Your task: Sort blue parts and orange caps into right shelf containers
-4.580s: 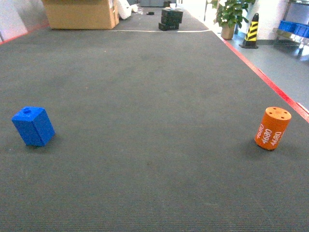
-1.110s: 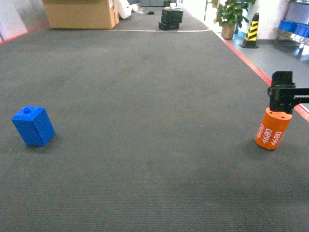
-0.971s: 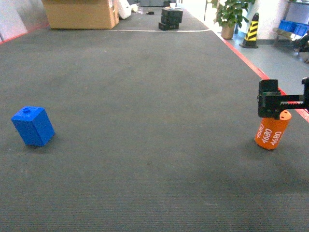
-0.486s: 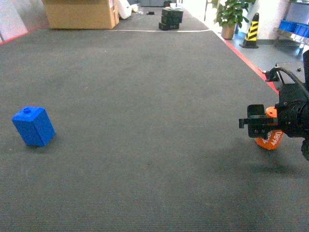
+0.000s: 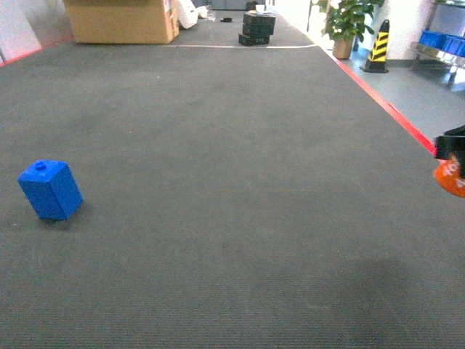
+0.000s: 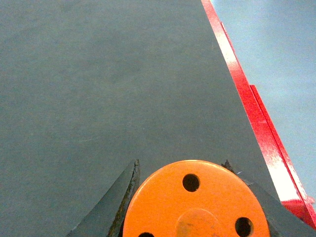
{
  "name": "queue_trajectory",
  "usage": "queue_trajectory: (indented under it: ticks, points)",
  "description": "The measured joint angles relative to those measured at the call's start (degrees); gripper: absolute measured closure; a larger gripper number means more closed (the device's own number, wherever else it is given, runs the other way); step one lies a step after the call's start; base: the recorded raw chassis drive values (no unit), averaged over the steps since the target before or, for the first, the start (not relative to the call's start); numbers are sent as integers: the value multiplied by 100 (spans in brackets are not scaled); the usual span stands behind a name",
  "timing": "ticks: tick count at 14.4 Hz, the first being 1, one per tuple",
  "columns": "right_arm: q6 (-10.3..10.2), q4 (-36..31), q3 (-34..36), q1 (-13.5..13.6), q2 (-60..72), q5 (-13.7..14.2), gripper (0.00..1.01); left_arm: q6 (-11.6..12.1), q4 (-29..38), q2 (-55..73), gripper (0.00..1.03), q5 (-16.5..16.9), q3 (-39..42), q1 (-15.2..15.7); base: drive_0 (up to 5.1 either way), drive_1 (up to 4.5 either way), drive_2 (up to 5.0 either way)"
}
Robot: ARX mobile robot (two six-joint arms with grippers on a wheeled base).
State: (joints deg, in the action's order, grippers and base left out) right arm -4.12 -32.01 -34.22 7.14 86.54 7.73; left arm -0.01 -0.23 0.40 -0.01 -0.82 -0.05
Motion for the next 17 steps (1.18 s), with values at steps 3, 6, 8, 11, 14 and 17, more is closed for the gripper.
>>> queue_trajectory:
  ticks: [3,6,8,11,14,17]
  points:
    - [-15,46,1113,74,-1814,245,58,-4,-188,52,5,-118,-35,-37,0,0,0]
    - [-15,66,1047,79,-1755,254,58,120,1169,2728,5,-398,-544,15,0,0,0]
    - [-15,46,1047,79,-1764,256,58,402,2826,5108,5,70,-1248,125,0,0,0]
    - [-15,48,1047,79,-1764,256,58,492,3637,7702,5,852,-2544,321,0,0,0]
    - [-15,50,1047,79,-1764,256,58,400,3580,9495,5,1158,-3974,400,0,0,0]
    - [-15,48,1047,79,-1764,256,58,341,3493,10583,5,1172,-4870,579,0,0,0]
